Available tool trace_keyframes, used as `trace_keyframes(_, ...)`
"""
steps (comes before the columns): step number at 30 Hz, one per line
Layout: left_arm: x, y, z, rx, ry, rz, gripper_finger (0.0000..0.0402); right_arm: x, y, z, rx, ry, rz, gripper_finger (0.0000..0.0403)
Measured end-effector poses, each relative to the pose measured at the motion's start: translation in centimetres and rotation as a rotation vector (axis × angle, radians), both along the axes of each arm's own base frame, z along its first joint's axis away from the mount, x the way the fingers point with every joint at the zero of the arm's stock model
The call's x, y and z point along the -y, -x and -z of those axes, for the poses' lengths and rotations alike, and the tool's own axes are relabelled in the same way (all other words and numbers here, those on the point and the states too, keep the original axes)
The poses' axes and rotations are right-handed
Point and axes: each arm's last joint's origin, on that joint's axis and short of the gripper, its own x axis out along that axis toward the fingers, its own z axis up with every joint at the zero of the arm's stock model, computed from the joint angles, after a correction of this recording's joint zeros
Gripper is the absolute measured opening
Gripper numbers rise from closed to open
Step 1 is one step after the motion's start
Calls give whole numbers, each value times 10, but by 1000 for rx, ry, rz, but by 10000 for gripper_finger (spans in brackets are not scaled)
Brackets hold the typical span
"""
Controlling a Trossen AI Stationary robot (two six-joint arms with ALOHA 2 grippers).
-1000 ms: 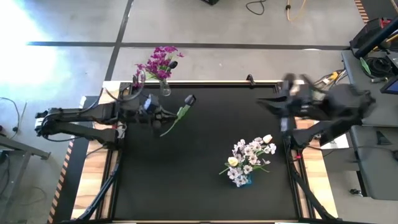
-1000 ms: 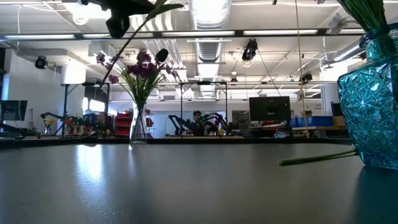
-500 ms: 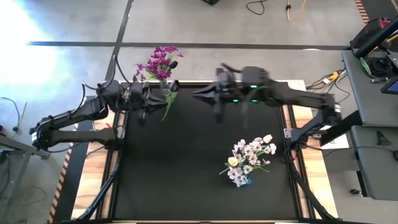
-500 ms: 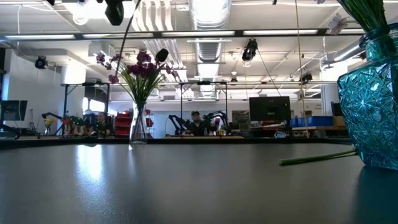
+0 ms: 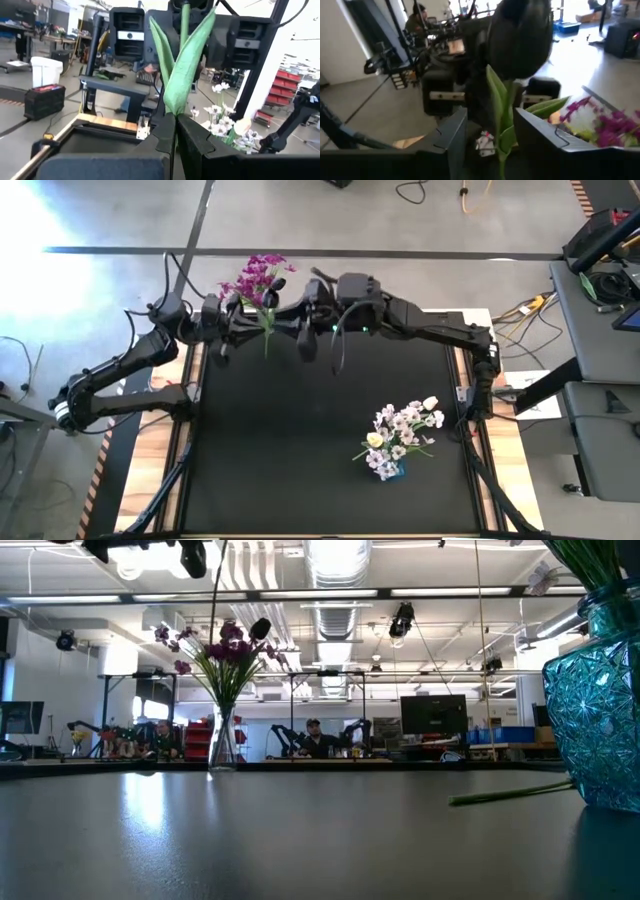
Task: Sort flowers into vase by color
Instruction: Put the black tulip into the transparent vase
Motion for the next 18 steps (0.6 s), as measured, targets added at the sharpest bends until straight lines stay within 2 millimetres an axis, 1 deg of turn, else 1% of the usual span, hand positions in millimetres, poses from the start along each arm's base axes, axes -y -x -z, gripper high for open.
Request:
trace_keyframes(4,-3,1,-2,17,2,-13,0,11,-5,-4,14,7,28,165)
trace_keyframes(10,-5,1,-3,35,-3,-19,0,22,-15,7,-10,-15,42,162)
trace_keyframes(14,-8,-1,-3,45,-5,-31,0,24,-17,9,-8,-30,43,160)
trace_keyframes(18,-13,-3,-2,48,-3,-45,0,24,-21,16,-38,-49,39,160)
